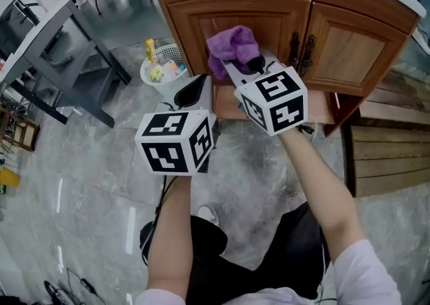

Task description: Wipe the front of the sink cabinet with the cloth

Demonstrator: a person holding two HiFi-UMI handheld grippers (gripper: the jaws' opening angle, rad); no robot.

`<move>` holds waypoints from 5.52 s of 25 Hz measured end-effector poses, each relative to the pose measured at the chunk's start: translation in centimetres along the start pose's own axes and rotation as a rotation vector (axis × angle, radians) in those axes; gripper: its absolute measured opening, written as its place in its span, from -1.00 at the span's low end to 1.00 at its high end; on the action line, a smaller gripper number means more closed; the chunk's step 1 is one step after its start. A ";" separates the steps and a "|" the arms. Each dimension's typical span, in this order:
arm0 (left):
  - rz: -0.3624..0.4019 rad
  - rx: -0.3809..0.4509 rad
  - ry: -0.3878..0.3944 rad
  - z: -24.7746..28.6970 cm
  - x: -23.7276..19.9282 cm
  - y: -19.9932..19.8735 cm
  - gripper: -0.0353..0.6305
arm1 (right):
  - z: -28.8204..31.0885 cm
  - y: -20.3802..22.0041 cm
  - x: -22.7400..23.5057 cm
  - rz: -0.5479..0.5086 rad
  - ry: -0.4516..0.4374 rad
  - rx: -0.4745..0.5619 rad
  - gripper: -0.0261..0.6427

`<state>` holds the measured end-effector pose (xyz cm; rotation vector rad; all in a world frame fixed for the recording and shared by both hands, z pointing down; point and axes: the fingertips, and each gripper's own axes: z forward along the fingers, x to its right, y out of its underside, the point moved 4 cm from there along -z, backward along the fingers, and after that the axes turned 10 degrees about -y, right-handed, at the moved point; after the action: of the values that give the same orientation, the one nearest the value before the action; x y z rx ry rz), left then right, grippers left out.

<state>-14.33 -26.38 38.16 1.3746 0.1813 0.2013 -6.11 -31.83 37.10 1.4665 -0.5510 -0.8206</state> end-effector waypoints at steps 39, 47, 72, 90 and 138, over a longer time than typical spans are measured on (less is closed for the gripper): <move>0.030 0.022 0.331 4.8 15.2 -0.9 -0.88 | -19.7 -0.4 9.7 0.069 0.330 0.063 -0.71; 0.020 0.024 0.395 5.7 18.6 -0.8 -0.88 | -23.5 1.1 12.9 0.033 0.467 -0.015 -0.71; 0.067 0.008 0.451 6.4 21.7 0.6 -0.88 | -29.2 2.1 15.6 0.018 0.587 -0.106 -0.71; 0.025 0.013 0.134 3.1 8.0 -0.1 -0.88 | -10.3 0.1 1.8 0.052 0.073 0.027 -0.71; 0.042 0.010 0.065 1.9 6.5 0.5 -0.88 | -5.7 7.1 2.1 0.030 0.127 -0.039 -0.71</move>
<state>-7.59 -26.47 38.92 1.3831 0.2076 0.2802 0.64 -30.33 43.44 1.4603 -0.4579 -0.7049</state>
